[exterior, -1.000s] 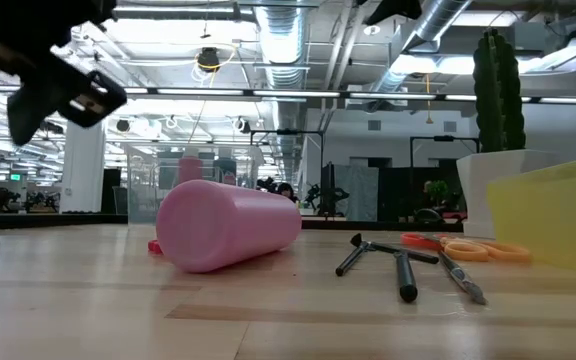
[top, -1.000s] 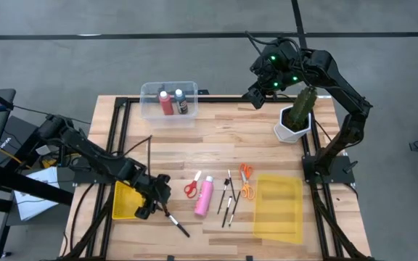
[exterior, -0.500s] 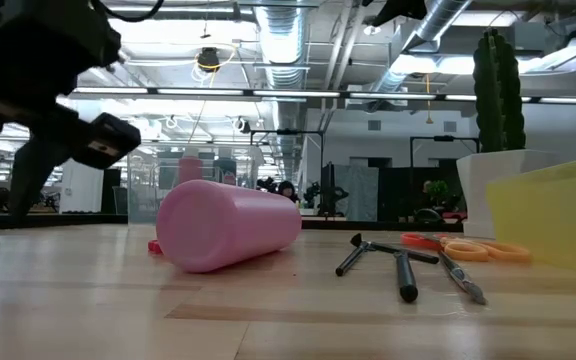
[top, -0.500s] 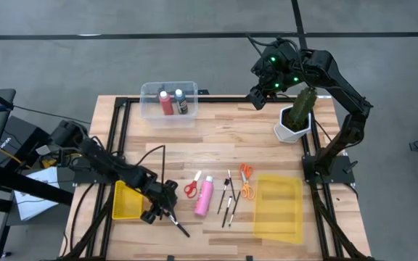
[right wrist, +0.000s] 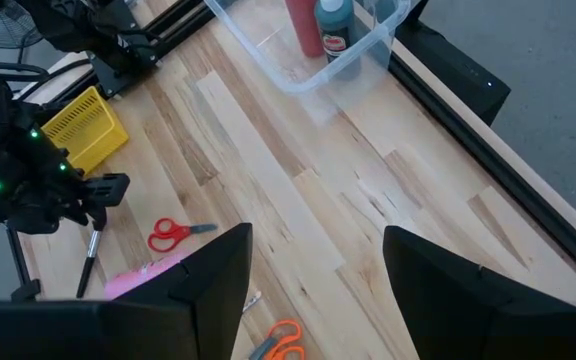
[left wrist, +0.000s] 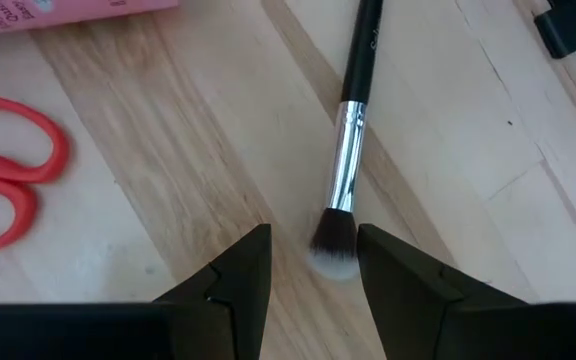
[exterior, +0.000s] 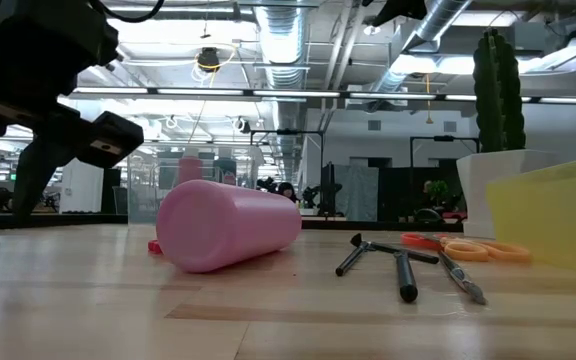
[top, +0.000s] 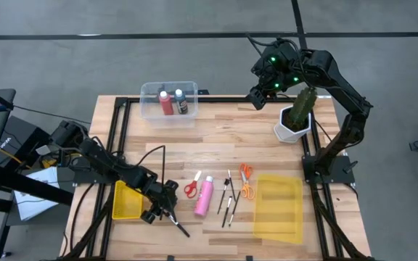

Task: Pick & Place Paint Supplies
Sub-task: Put the powder brush into the yellow bin

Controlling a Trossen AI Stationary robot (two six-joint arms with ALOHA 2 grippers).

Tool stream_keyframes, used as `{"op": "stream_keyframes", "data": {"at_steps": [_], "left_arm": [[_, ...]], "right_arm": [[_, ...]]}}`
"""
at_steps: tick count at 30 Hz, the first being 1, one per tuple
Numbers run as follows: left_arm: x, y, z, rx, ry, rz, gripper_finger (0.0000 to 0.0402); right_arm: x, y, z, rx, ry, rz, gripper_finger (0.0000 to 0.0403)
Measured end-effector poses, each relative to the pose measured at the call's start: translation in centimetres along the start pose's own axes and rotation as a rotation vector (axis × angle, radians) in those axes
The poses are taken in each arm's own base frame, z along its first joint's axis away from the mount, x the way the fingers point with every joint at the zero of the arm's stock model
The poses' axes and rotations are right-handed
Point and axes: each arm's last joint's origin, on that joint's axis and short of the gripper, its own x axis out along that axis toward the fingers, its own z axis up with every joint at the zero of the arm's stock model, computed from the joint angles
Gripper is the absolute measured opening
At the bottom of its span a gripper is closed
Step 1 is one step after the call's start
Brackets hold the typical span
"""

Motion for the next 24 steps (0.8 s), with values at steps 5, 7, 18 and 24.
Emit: {"op": "stream_keyframes", "data": {"at_steps": [5, 7, 18, 24], "left_arm": [[0.2, 0.0, -0.6, 0.037, 0.018, -0.005, 0.0143], [0.3, 0.0, -0.7, 0.046, 0.016, -0.01, 0.0143], [0.4, 0.0, -1.1, 0.124, 0.023, -0.027, 0.0143], [0.5, 0.0, -1.3, 0.186, 0.021, -0.026, 0.0143]], "right_arm": [[0.0, 0.0, 0.0, 0.0, 0.0, 0.0, 0.0223], [0.0, 0.0, 0.0, 0.0, 0.0, 0.0, 0.0223], [0.0, 0.0, 0.0, -0.001, -0.004, 0.001, 0.0223], [0.0, 0.0, 0.0, 0.011, -0.004, 0.001, 0.0223]]}}
